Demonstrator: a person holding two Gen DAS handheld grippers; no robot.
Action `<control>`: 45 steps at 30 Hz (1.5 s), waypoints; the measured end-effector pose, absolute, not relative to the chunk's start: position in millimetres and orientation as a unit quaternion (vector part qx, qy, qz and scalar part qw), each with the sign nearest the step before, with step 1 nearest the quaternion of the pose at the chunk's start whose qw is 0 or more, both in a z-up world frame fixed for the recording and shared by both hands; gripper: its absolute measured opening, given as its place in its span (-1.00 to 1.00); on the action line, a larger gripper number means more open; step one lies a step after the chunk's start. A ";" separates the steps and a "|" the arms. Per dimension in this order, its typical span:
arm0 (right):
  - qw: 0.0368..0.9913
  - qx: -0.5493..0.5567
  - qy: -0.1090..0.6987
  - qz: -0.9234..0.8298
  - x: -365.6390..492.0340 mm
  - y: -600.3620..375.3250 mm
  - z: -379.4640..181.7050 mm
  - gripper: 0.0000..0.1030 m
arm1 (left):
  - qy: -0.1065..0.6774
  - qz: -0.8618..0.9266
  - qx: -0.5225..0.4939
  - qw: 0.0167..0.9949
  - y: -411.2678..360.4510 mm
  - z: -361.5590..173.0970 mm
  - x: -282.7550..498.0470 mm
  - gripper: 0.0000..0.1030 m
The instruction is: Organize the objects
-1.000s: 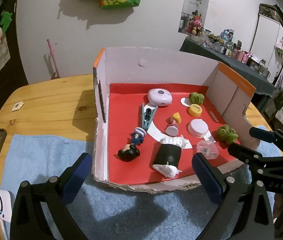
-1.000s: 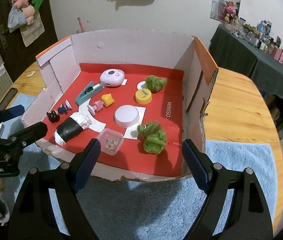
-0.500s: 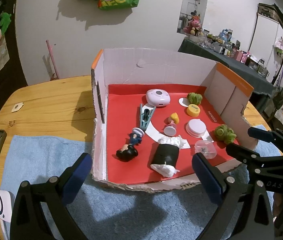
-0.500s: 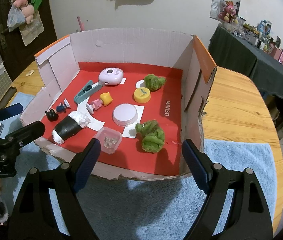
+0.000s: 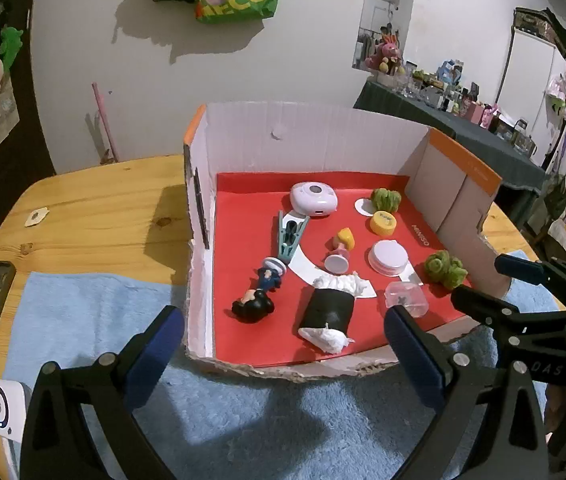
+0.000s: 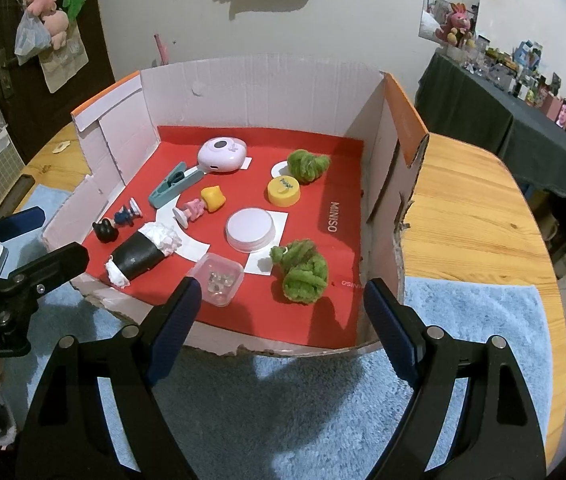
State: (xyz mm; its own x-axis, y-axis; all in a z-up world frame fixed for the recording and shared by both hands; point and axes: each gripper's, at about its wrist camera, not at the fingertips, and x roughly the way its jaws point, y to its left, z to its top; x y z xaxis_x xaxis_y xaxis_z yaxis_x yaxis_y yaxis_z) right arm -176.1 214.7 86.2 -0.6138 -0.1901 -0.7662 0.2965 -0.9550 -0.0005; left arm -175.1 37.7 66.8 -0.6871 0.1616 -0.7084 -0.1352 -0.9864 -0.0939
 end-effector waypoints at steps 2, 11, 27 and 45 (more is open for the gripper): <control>0.136 0.417 0.063 -0.896 -175.8 214.9 87.2 0.62 | -0.017 0.918 -0.387 0.080 37.7 67.2 -175.2 0.98; 0.137 0.414 0.062 -0.898 -171.6 215.6 92.1 0.62 | -0.017 0.921 -0.380 0.081 36.3 73.3 -170.1 0.98; 0.142 0.386 0.069 -0.909 -133.6 211.6 116.4 0.62 | -0.018 0.931 -0.356 0.081 31.5 93.2 -125.4 0.98; 0.117 0.427 0.042 -0.896 -101.4 226.6 63.5 0.76 | -0.026 0.910 -0.408 0.064 30.5 36.6 -101.7 0.99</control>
